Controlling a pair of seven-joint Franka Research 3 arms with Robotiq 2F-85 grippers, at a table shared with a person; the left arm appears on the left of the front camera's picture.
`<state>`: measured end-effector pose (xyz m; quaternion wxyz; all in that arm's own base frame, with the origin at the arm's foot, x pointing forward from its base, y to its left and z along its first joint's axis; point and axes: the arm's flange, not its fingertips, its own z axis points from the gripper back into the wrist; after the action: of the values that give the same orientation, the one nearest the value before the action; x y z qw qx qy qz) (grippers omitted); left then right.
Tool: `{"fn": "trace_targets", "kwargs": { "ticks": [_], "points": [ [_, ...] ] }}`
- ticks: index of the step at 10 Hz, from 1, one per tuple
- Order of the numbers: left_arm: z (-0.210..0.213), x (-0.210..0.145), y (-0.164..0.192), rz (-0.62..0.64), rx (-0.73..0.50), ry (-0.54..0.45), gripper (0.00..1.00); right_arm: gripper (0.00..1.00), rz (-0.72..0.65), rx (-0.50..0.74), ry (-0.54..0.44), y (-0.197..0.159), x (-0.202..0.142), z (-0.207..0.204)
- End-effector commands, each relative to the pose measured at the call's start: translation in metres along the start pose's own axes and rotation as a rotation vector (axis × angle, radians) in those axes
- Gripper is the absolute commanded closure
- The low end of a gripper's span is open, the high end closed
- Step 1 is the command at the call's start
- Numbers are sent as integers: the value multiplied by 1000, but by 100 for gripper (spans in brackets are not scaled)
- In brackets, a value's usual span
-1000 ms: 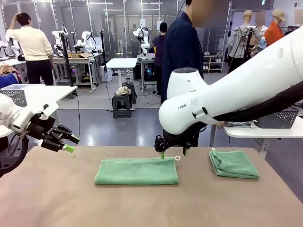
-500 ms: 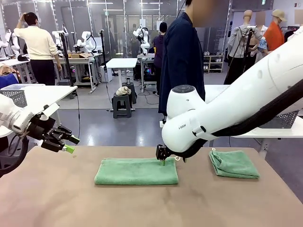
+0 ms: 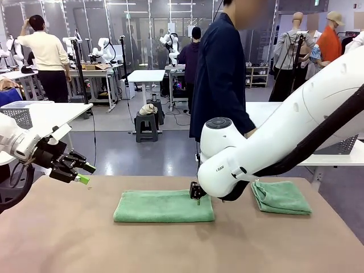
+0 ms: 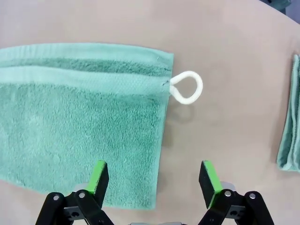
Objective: Fold the towels and place them in the basket.
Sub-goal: When a person lays out a Towel with hook on the table, fold it in half twice.
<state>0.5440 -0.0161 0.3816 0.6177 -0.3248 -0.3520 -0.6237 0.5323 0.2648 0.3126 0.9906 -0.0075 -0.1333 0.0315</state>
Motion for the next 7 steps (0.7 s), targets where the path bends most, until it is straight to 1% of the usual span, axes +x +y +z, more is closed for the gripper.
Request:
{"fn": "trace_targets", "kwargs": {
  "ticks": [1,7],
  "points": [
    [1,2,0,-5,1,0,32,2,-82,-1,-52,9,0,-9],
    [1,2,0,-5,1,0,32,2,-131,18,-29,3,6,-18]
  ]
}}
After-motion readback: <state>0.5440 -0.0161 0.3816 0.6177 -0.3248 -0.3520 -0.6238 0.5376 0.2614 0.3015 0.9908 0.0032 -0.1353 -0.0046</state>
